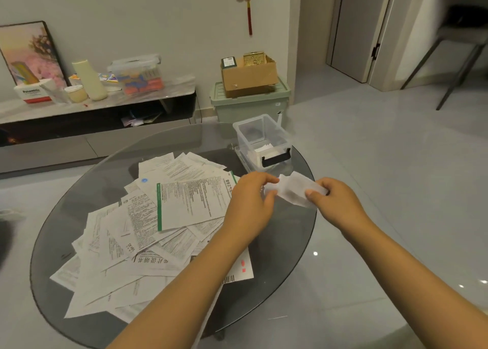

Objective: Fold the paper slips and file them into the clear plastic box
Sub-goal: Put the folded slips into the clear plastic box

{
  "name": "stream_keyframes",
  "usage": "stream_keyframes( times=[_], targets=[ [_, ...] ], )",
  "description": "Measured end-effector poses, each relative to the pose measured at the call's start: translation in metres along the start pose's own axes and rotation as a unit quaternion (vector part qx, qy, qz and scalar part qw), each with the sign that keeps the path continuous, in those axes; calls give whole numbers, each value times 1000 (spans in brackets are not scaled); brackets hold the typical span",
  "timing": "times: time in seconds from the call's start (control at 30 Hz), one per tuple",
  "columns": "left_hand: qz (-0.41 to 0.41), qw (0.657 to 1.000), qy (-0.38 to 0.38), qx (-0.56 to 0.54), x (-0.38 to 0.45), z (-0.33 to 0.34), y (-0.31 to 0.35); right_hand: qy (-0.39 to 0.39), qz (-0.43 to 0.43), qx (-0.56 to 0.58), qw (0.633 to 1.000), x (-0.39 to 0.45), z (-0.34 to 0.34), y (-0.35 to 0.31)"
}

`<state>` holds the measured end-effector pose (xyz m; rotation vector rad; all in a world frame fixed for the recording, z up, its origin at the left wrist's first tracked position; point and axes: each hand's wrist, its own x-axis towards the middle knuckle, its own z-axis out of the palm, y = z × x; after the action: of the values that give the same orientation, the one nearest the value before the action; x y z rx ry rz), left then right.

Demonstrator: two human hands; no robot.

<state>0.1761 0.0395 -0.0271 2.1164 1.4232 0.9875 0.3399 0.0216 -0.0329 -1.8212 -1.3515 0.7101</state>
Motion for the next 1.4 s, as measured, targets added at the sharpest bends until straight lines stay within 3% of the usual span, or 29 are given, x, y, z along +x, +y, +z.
stream_keyframes(
  times=[0.07,0.17,0.4,0.6,0.73,0.93,1.13,1.23,1.4],
  targets=[
    [52,995,-8,83,9,12,-1,20,31,3,999,9,1,6],
    [22,994,-18,106,17,22,-3,18,47,4,999,12,4,6],
    [-112,991,1,-71,19,31,-5,35,43,91,994,11,9,-2],
    [-241,942,2,-232,16,22,-12,-25,78,251,965,8,17,-11],
    [-274,922,-23,-272,13,20,-15,-69,65,169,981,6,21,-8],
    [-271,926,-13,-262,13,18,-15,-50,-15,-15,999,6,26,-6],
    [-249,918,-24,-308,17,12,-12,-19,-61,-20,998,9,32,-9],
    [-242,927,-22,-285,21,13,-10,-8,-87,-55,995,14,34,-12],
    [-206,969,9,-137,25,15,-13,-17,-85,-66,994,22,37,-13]
  ],
)
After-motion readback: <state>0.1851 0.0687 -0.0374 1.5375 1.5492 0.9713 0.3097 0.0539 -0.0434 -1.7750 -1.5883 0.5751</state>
